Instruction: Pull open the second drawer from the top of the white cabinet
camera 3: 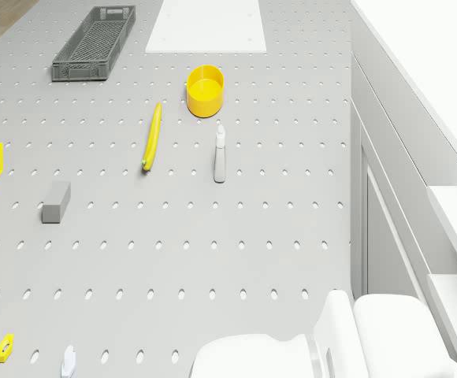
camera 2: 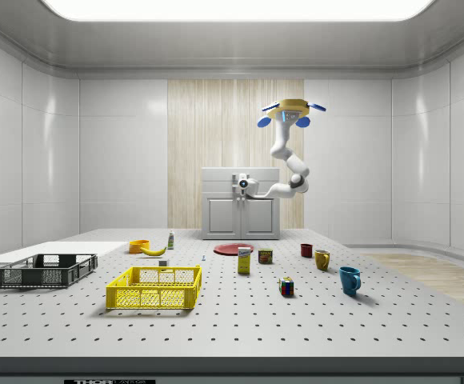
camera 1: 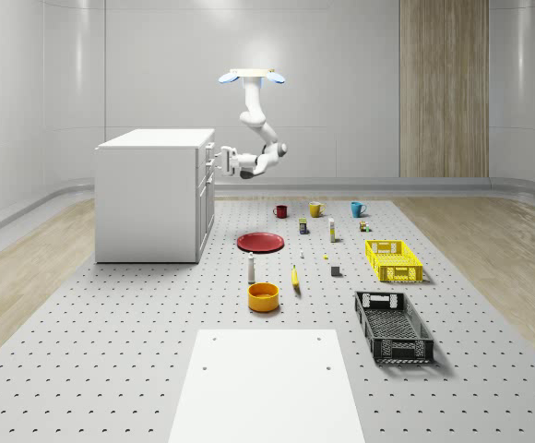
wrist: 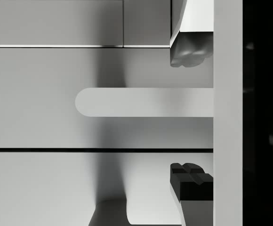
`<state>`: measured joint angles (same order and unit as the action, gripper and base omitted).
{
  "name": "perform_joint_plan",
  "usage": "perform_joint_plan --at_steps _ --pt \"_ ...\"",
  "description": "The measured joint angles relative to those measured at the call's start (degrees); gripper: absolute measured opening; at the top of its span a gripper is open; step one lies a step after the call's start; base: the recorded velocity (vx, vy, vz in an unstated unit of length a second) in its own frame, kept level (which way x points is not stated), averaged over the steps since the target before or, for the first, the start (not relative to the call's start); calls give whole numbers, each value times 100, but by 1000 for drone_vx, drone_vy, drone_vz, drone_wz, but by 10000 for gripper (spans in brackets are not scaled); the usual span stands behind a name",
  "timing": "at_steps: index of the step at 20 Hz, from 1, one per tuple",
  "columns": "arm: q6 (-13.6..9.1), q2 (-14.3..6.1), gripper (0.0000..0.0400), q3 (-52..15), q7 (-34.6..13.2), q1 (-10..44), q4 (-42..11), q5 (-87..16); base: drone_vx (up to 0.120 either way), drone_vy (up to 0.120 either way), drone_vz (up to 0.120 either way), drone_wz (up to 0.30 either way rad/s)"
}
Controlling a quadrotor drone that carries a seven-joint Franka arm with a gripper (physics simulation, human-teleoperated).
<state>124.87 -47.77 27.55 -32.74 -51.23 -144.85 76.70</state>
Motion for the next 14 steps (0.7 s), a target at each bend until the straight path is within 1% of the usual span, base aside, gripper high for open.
perform_joint_plan --at_steps 5,14 --pt "-45 115 300 -114 46 81 49 135 0 0 0 0" --pt "-190 223 300 -313 -49 302 185 232 0 0 0 0"
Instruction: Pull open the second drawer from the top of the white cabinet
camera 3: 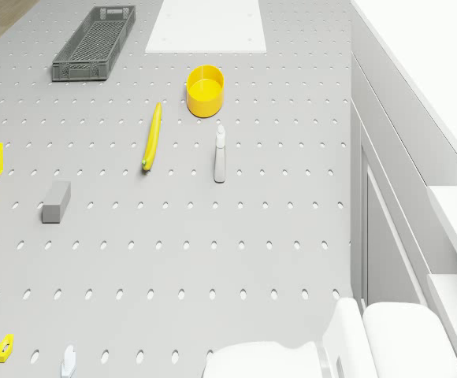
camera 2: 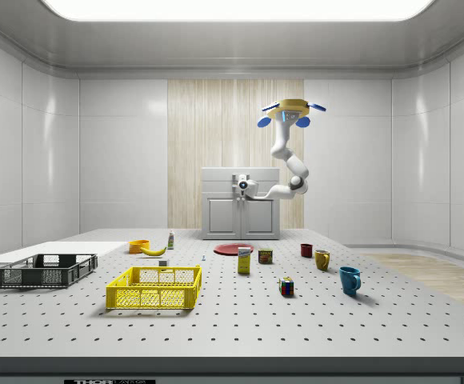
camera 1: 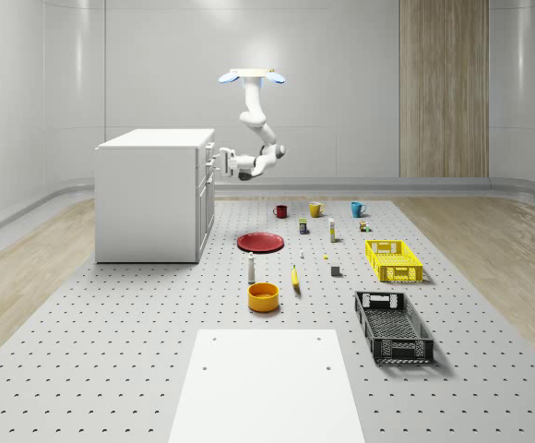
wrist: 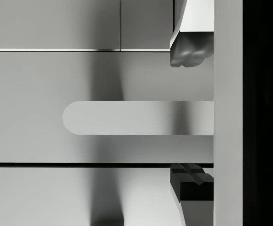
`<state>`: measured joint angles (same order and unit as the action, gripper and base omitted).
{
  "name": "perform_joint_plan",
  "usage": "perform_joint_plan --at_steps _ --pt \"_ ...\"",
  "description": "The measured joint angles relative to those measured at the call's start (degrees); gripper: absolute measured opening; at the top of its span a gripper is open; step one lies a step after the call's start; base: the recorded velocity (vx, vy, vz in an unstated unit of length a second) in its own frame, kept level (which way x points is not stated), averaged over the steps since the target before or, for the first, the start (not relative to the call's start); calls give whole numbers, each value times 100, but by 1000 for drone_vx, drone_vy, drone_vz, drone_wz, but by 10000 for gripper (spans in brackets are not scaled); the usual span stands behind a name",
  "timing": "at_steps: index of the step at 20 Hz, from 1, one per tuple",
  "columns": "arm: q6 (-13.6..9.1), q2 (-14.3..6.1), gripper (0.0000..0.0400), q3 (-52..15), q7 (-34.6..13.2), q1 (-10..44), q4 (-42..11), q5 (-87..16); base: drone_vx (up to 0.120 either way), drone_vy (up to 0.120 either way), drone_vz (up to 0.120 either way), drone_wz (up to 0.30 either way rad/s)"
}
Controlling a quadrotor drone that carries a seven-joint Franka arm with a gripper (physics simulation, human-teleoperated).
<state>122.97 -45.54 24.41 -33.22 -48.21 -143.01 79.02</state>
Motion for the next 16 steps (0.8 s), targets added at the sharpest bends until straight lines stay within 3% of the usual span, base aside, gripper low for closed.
perform_joint_plan --at_steps 16 --pt "-161 212 300 -328 72 320 76 293 0 0 0 0"
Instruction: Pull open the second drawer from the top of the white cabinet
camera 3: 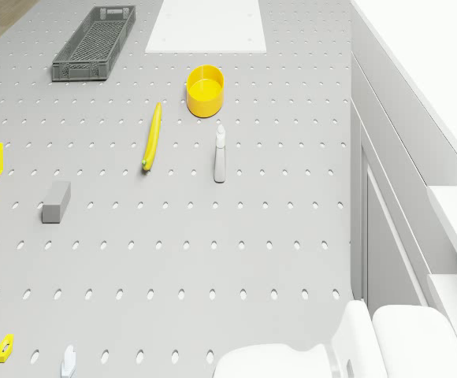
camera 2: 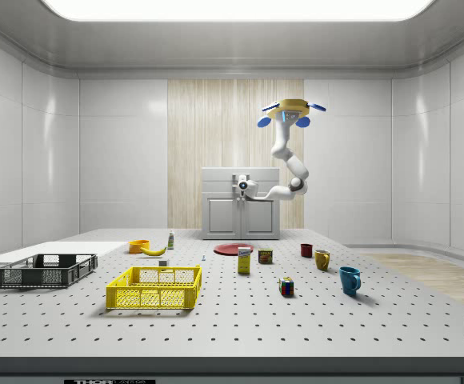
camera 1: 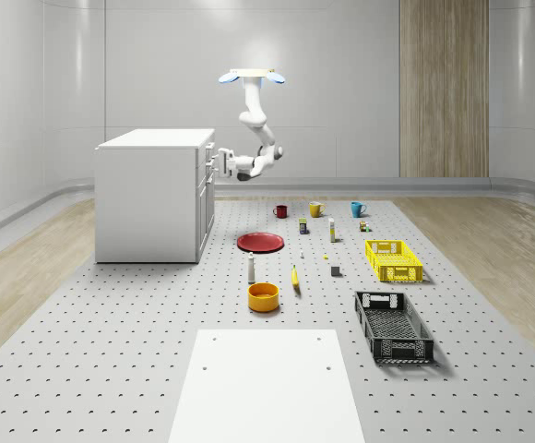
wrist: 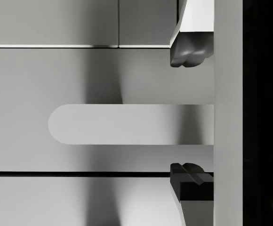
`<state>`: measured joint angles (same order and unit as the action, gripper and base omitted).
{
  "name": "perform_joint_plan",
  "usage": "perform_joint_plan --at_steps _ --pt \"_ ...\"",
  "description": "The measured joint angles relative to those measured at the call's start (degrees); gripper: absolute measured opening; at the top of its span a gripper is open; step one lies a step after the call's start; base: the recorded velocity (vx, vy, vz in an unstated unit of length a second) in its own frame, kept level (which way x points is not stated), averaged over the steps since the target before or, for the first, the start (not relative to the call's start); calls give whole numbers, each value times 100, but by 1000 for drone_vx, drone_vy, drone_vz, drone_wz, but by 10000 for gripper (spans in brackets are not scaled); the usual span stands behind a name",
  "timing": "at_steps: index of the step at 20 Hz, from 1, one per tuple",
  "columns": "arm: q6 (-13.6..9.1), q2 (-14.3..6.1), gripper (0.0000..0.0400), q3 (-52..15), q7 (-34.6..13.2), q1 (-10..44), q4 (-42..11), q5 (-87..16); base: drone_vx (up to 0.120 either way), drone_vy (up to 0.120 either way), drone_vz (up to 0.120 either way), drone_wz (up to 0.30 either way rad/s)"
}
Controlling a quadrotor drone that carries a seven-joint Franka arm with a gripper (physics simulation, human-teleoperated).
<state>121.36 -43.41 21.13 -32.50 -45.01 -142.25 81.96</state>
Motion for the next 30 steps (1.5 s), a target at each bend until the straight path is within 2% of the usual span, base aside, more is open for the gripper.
perform_joint_plan --at_steps 13,15,17,19,20,22,23,24,25,27,28,29,30 --pt "-148 117 300 -225 46 271 26 175 0 0 0 0" --pt "-172 130 221 -255 51 313 28 196 0 0 0 0" --pt "-197 141 174 -284 54 354 30 214 0 0 0 0" --pt "-220 149 156 -311 2 395 33 212 0 0 0 0" --pt "-239 182 146 -302 240 403 6 261 0 0 0 0" --pt "-265 187 128 -335 221 449 12 281 0 0 0 0" --pt "-272 171 150 -363 3 476 36 228 0 0 0 0" --pt "-263 115 204 -399 -304 503 93 41 0 0 0 0" --pt "-280 150 184 -368 27 501 50 103 0 0 0 0" --pt "-327 149 151 -358 75 540 29 147 0 0 0 0" --pt "-340 128 167 -372 -139 565 45 105 0 0 0 0" --pt "-329 75 208 -384 -415 572 84 -51 0 0 0 0" --pt "-332 80 195 -373 -326 570 73 -44 0 0 0 0"
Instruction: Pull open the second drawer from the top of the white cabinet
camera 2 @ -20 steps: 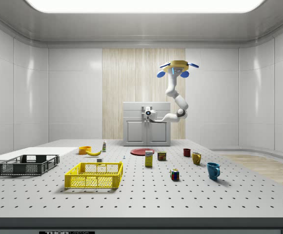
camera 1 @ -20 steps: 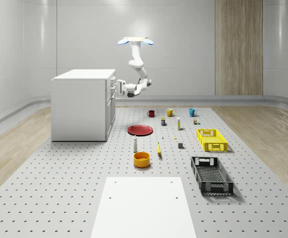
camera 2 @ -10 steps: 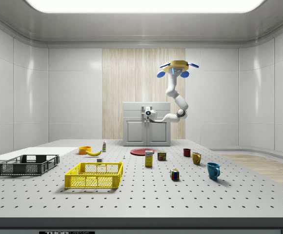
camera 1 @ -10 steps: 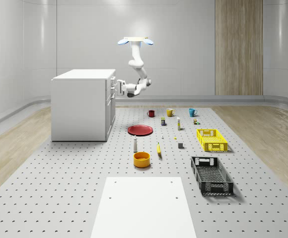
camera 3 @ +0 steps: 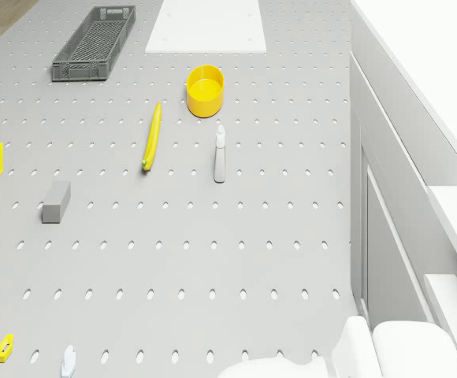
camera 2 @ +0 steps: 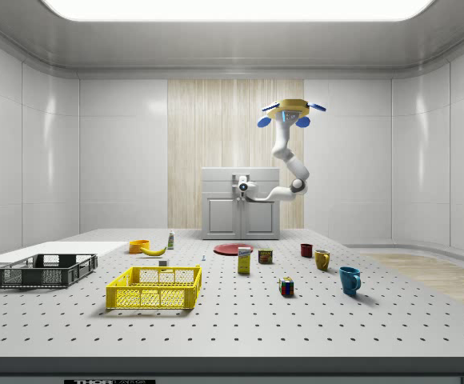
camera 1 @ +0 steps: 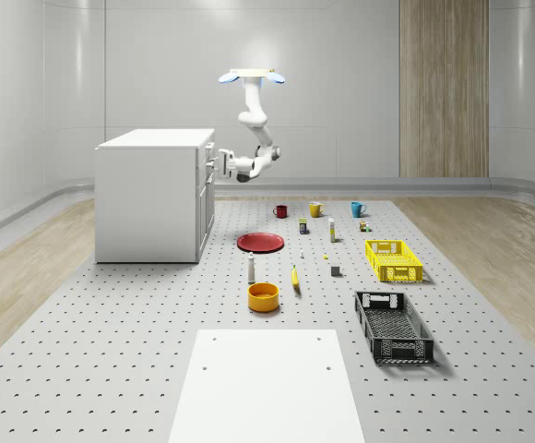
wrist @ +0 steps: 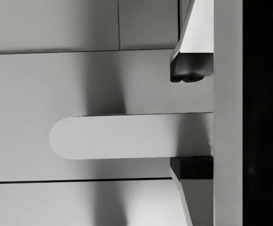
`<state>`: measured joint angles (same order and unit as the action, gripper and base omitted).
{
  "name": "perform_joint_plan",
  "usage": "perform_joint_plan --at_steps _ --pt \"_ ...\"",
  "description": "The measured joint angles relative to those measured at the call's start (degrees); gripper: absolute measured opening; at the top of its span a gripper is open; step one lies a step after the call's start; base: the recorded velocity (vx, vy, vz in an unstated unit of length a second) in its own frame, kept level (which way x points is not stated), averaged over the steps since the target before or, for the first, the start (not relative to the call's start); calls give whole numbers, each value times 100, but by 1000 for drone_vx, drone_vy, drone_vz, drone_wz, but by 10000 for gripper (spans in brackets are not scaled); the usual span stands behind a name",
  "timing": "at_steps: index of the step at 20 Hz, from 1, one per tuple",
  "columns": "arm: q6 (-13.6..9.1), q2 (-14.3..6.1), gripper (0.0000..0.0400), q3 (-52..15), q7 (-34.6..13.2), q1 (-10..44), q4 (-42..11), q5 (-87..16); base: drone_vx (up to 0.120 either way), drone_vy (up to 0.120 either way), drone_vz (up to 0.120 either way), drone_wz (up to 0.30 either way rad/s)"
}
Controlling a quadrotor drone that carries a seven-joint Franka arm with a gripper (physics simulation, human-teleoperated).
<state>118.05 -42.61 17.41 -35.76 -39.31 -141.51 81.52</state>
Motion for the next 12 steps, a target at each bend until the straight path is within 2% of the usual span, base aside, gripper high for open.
perform_joint_plan --at_steps 3,4,7,12 --pt "-32 20 168 14 112 22 -30 62 0 0 0 0" --pt "-47 -8 191 11 -61 39 -14 -1 0 0 0 0" --pt "-137 -40 166 80 86 95 -62 -24 0 0 0 0" --pt "-266 -89 148 166 148 182 -111 -79 0 0 0 0"
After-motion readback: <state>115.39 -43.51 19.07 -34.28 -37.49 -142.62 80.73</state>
